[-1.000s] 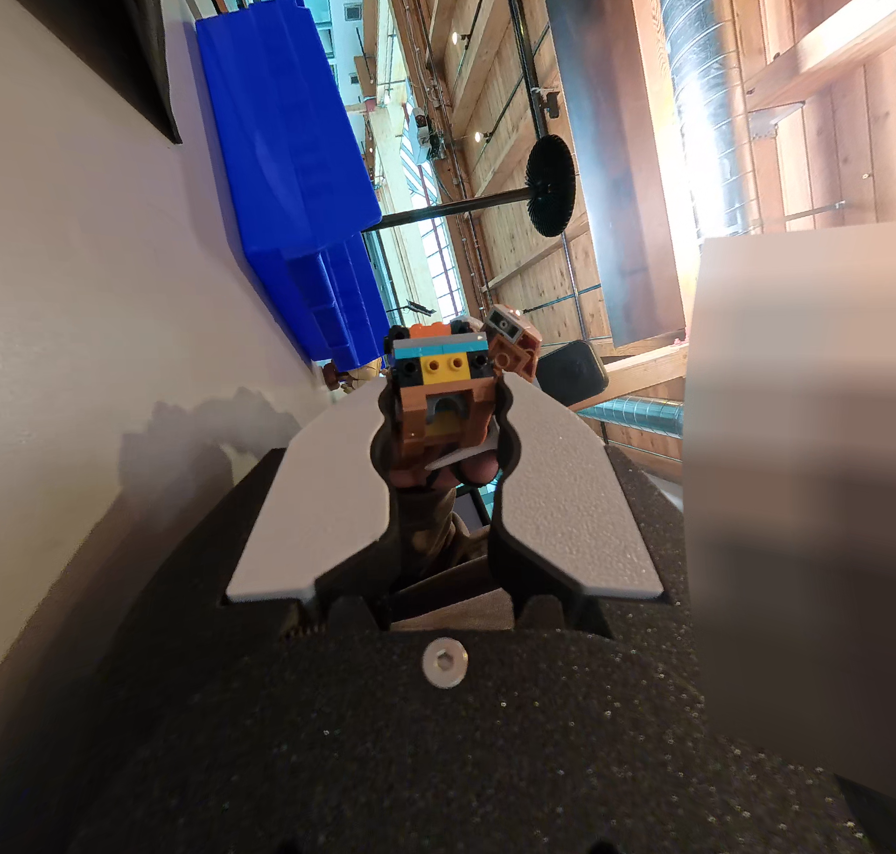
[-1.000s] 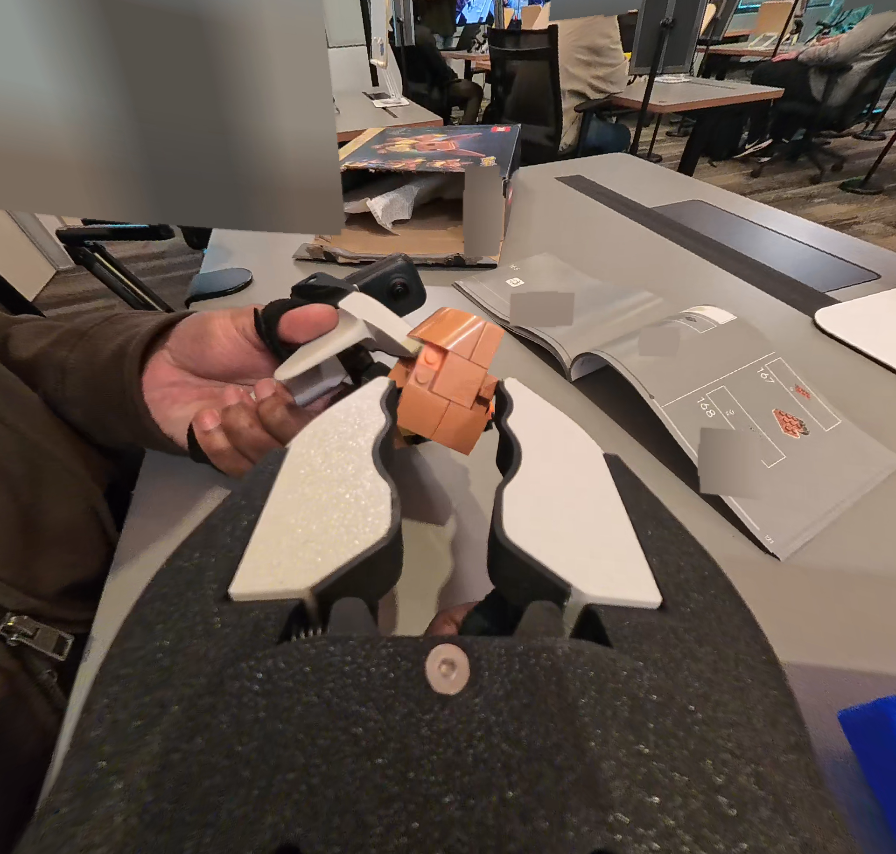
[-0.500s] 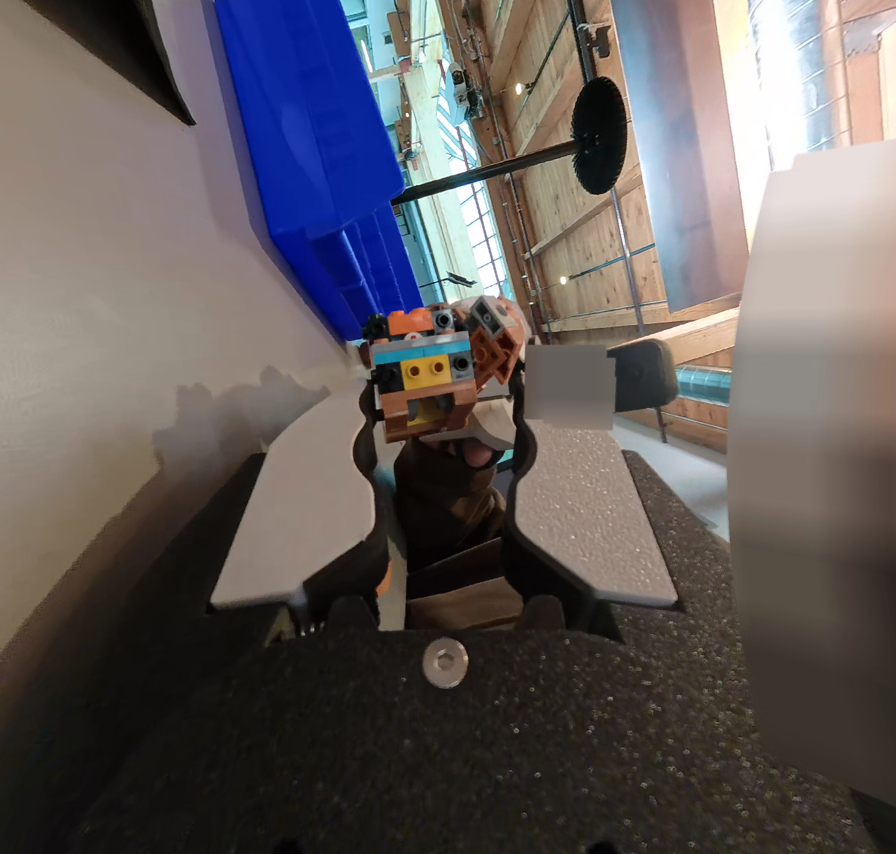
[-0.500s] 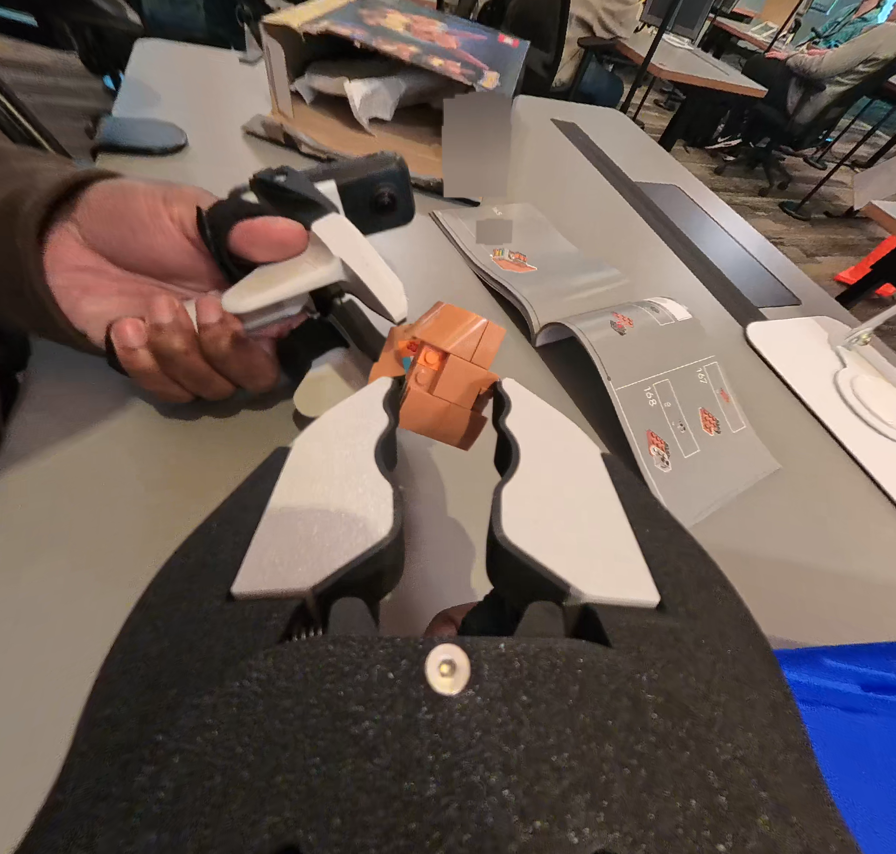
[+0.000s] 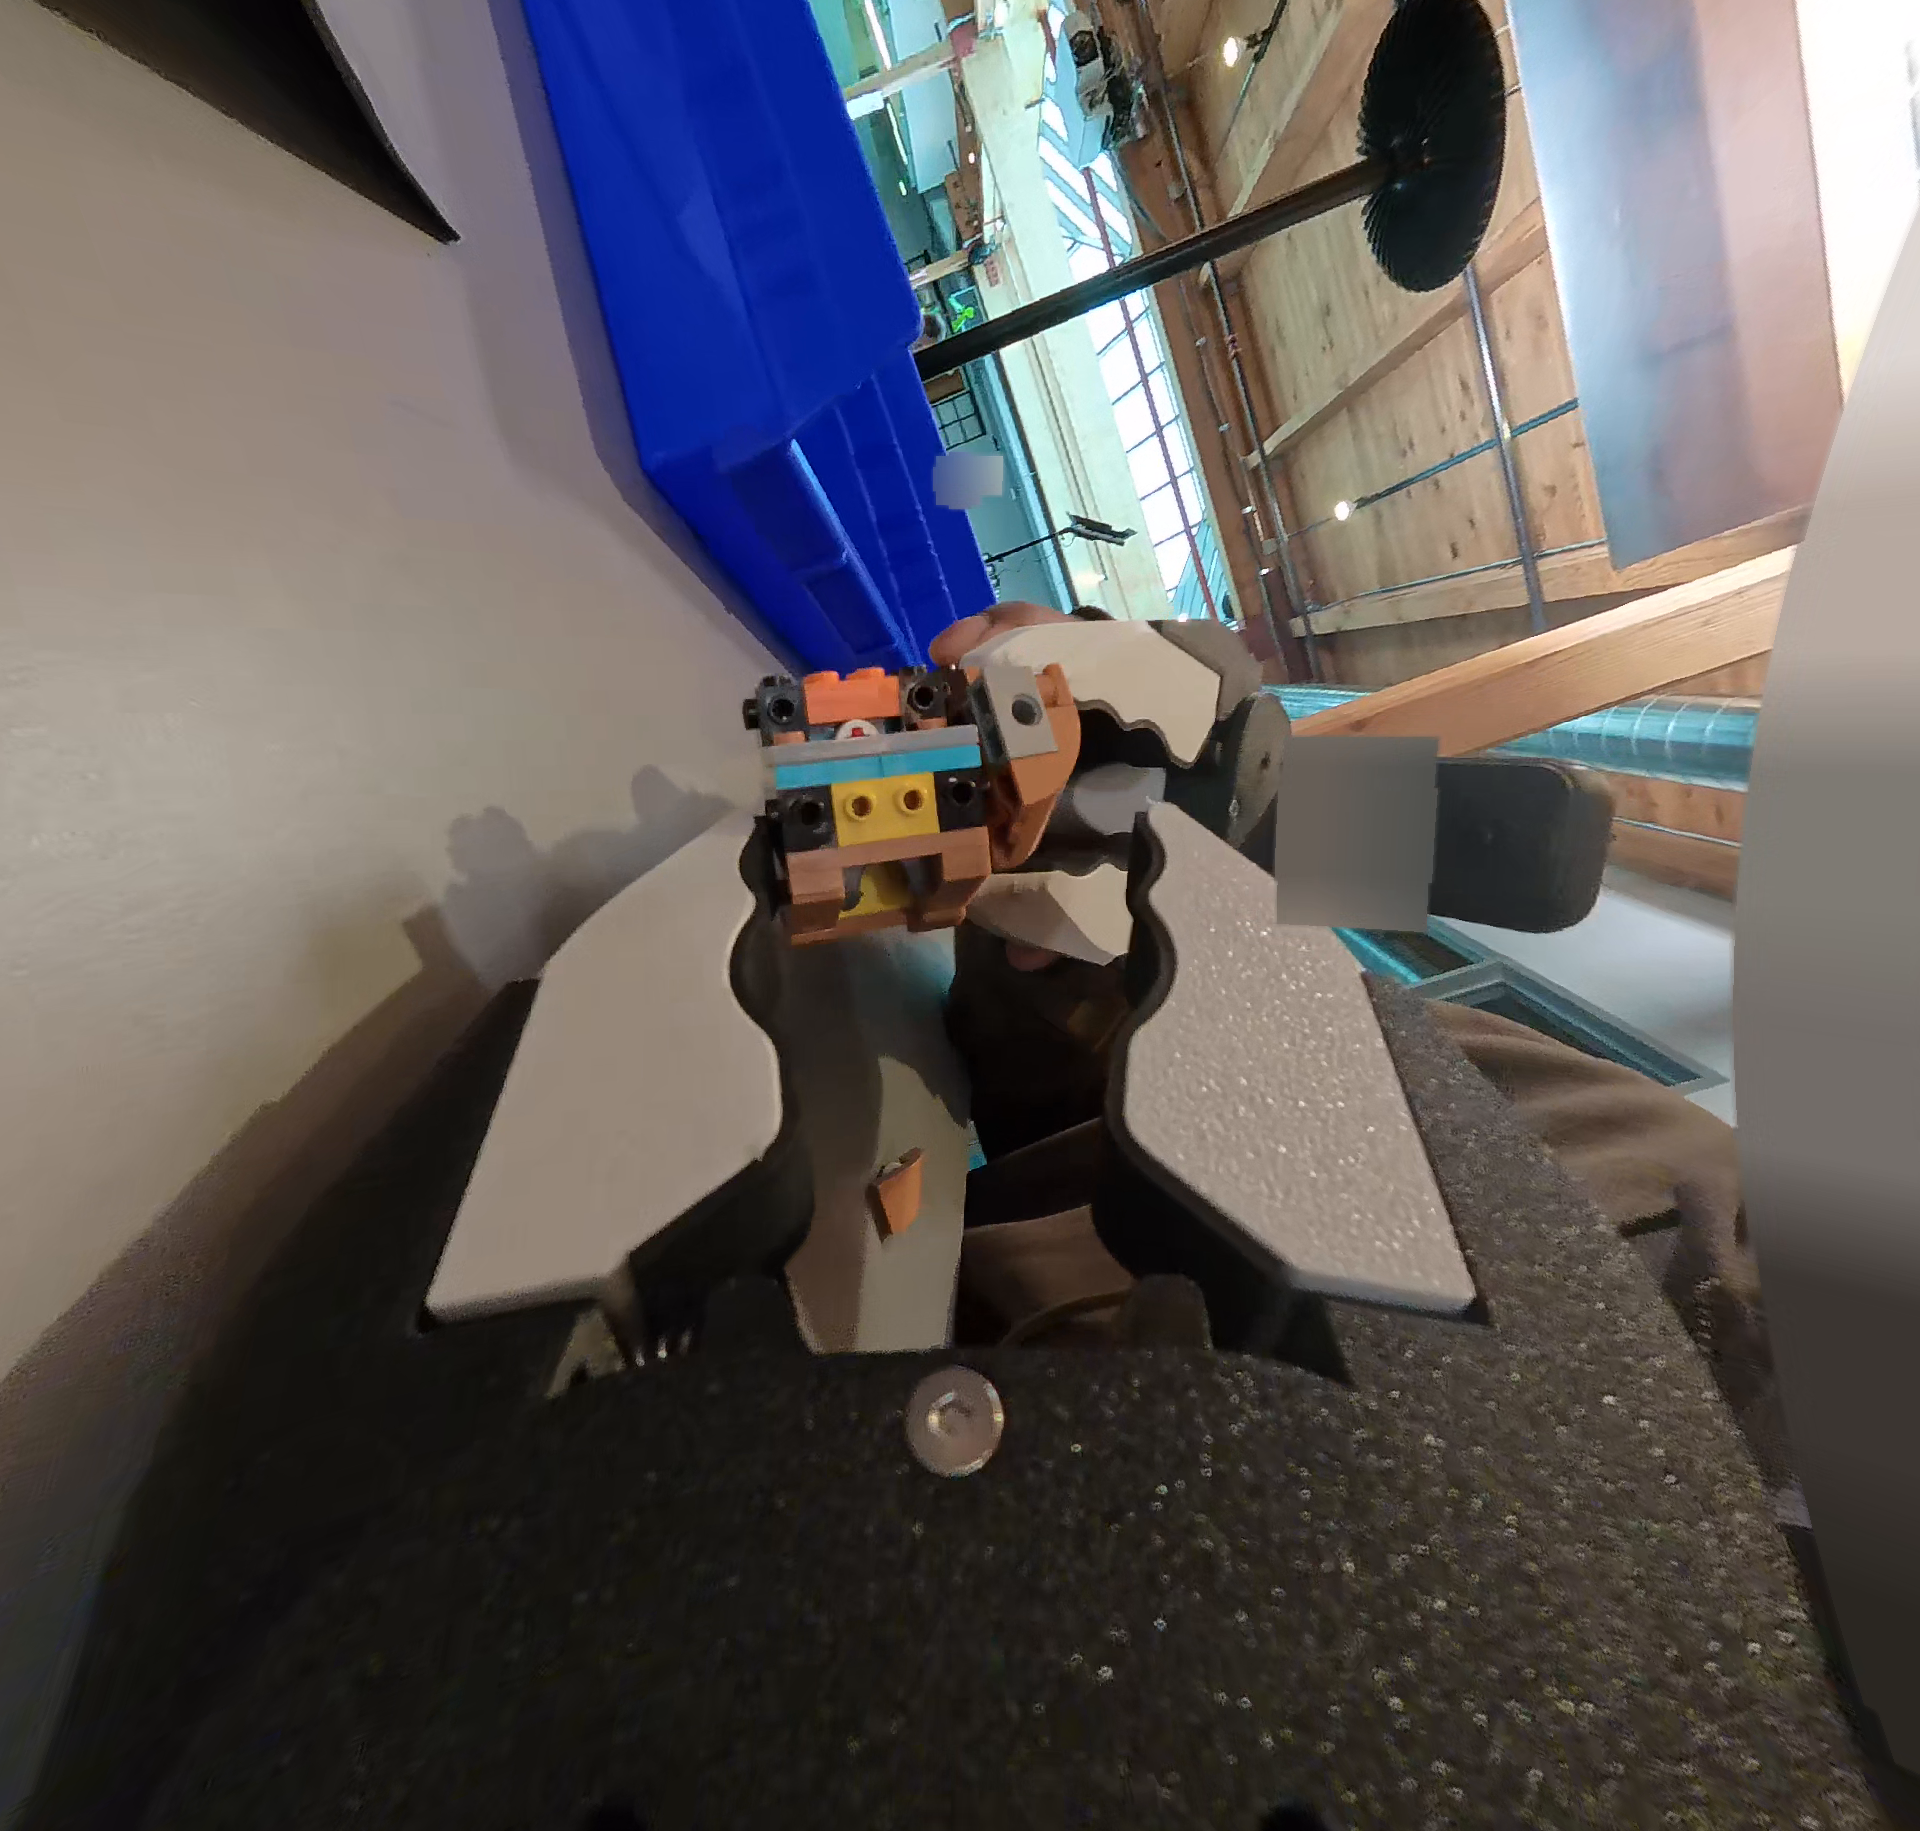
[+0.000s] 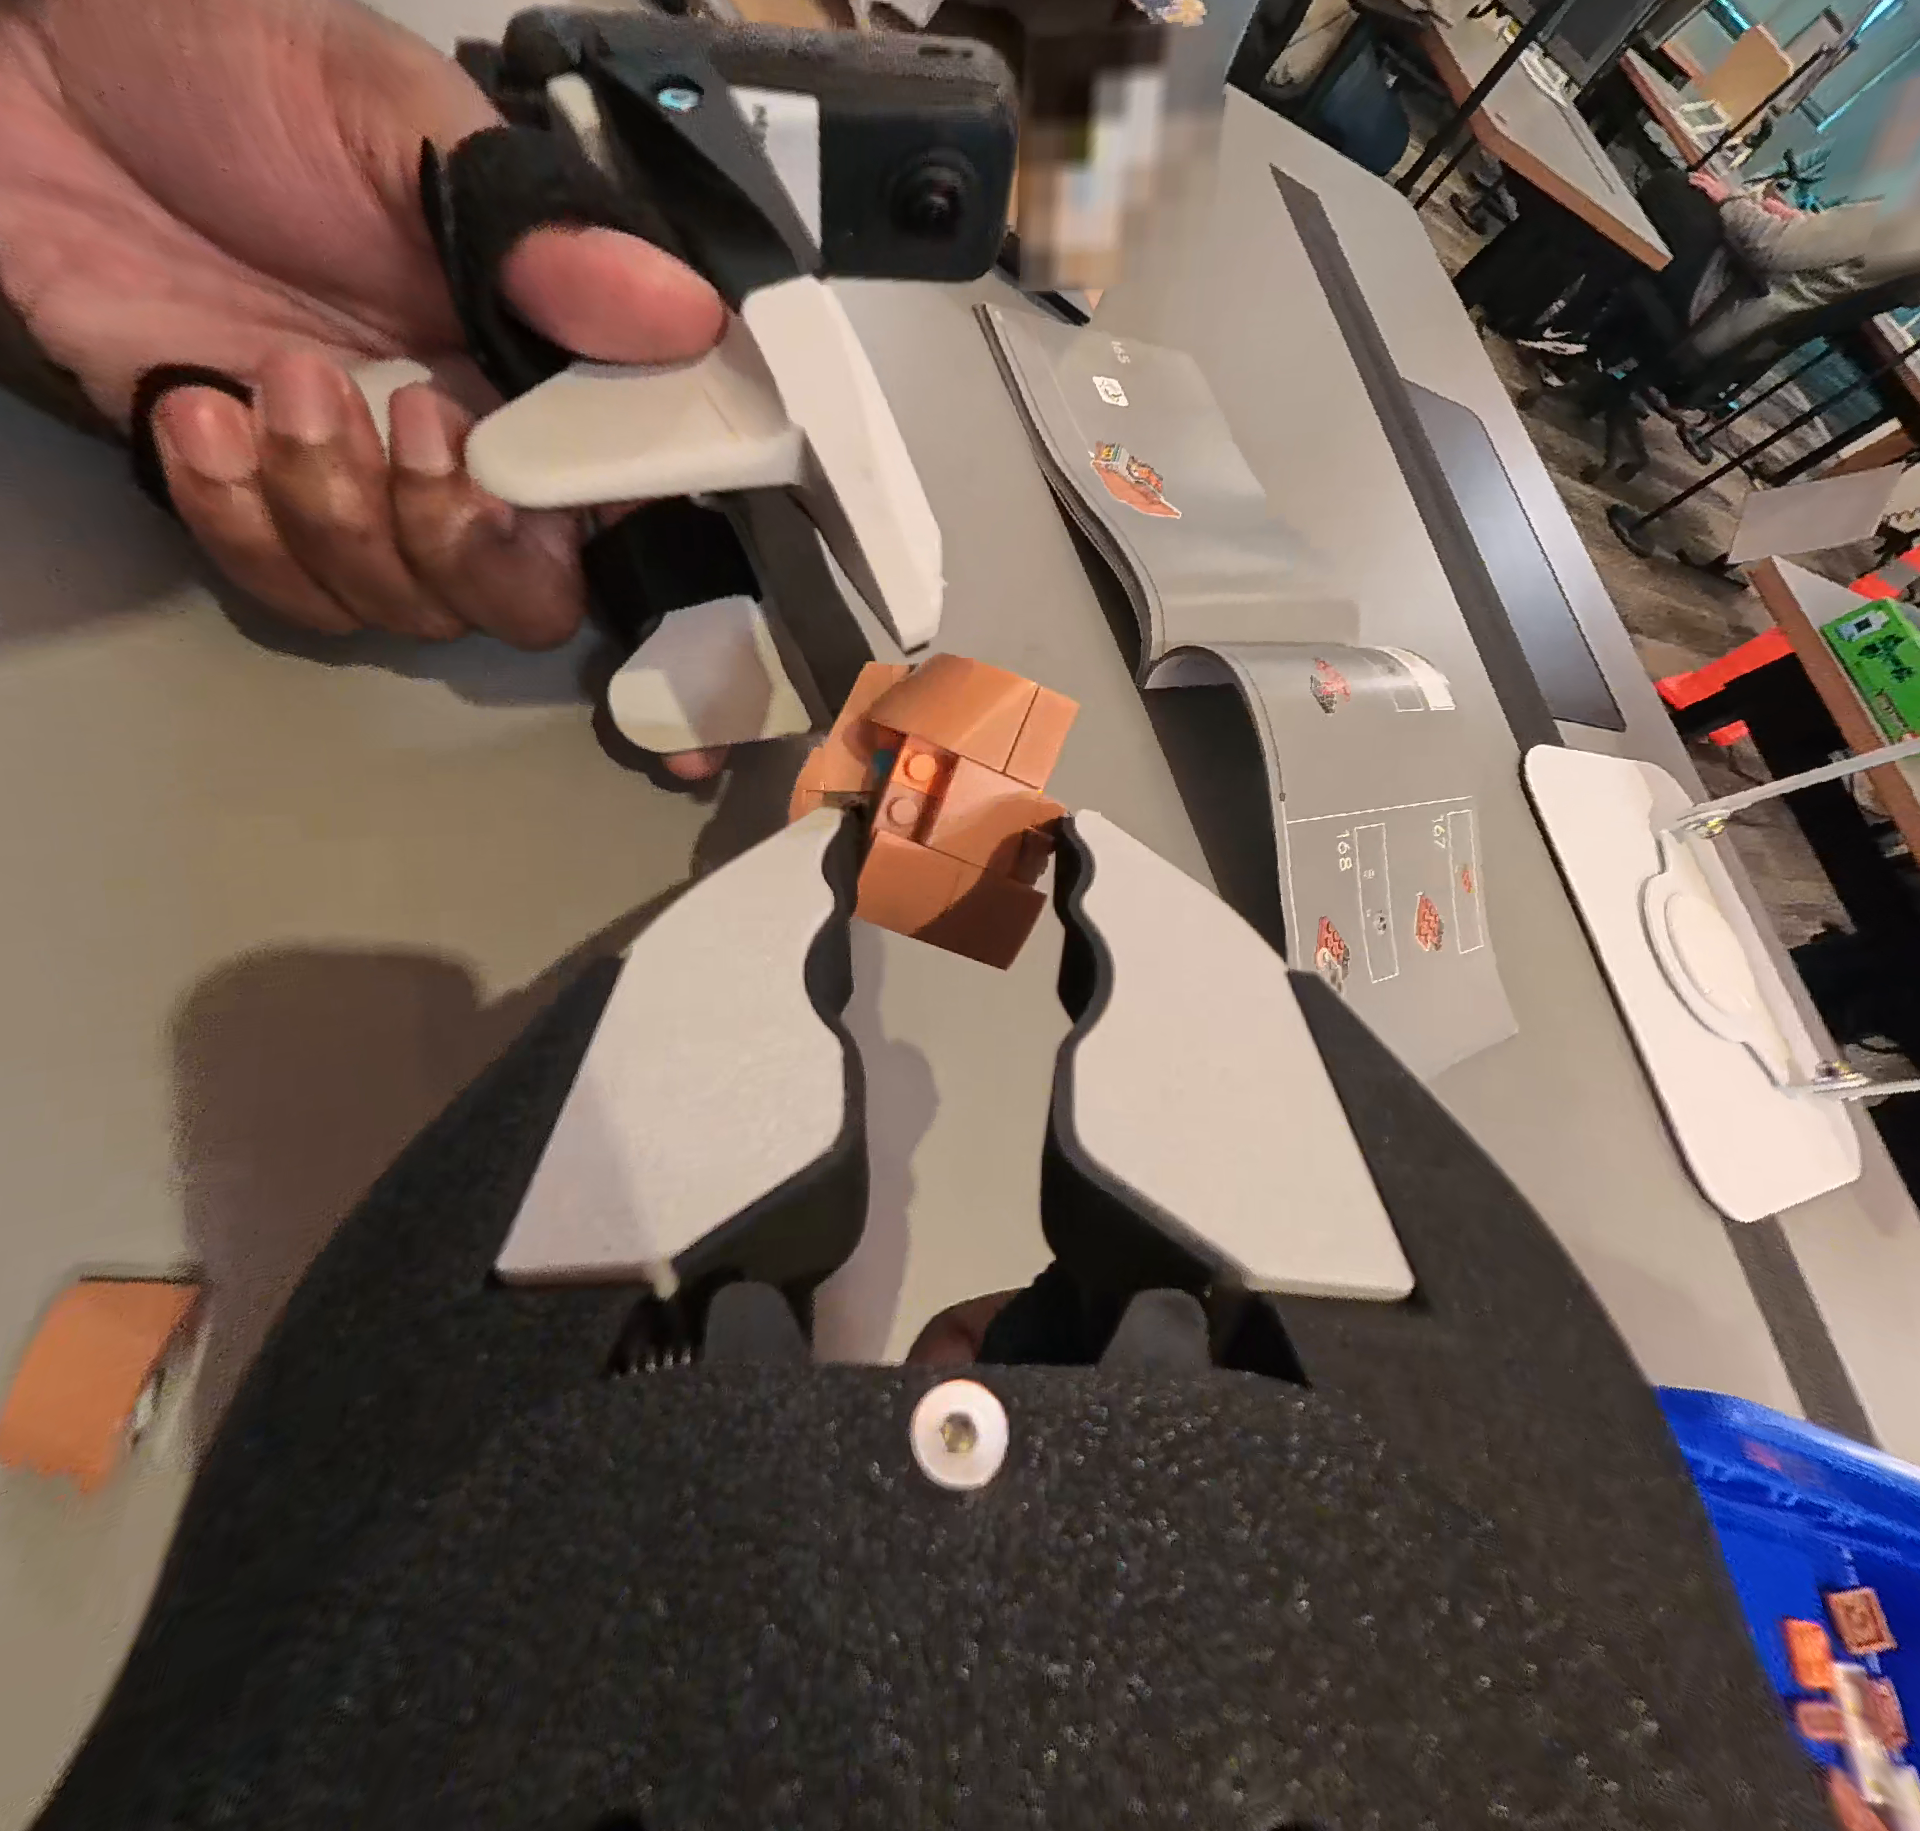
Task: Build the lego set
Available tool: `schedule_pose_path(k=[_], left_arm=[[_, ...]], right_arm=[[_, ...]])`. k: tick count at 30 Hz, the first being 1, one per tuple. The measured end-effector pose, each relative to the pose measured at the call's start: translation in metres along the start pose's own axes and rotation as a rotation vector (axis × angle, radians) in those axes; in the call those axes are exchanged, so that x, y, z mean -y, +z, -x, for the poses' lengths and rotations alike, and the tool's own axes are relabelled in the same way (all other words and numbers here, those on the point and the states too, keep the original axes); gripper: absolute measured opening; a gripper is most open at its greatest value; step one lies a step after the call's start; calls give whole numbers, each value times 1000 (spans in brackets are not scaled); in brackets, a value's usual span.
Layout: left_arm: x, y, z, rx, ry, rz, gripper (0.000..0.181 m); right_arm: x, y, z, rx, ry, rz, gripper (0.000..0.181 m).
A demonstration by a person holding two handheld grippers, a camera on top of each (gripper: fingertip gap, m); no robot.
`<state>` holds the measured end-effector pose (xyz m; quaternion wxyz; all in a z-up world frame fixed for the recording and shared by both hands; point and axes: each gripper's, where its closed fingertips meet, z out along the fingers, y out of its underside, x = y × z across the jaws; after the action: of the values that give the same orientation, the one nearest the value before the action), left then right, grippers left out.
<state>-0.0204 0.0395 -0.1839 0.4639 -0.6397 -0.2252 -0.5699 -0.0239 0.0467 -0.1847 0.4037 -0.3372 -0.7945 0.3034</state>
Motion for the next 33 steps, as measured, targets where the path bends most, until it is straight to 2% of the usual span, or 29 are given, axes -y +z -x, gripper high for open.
schedule_pose_path(k=[10, 22, 33], left_arm=[[-4, 1, 7, 91, 84, 45, 63], [-9, 4, 14, 164, 146, 84, 62], [0, 2, 4, 57, 52, -8, 65]], right_arm=[[-10, 1, 3, -23, -278, 80, 36], [-14, 3, 1, -114, -495, 135, 35], [-5, 1, -3, -98, -638, 144, 35]])
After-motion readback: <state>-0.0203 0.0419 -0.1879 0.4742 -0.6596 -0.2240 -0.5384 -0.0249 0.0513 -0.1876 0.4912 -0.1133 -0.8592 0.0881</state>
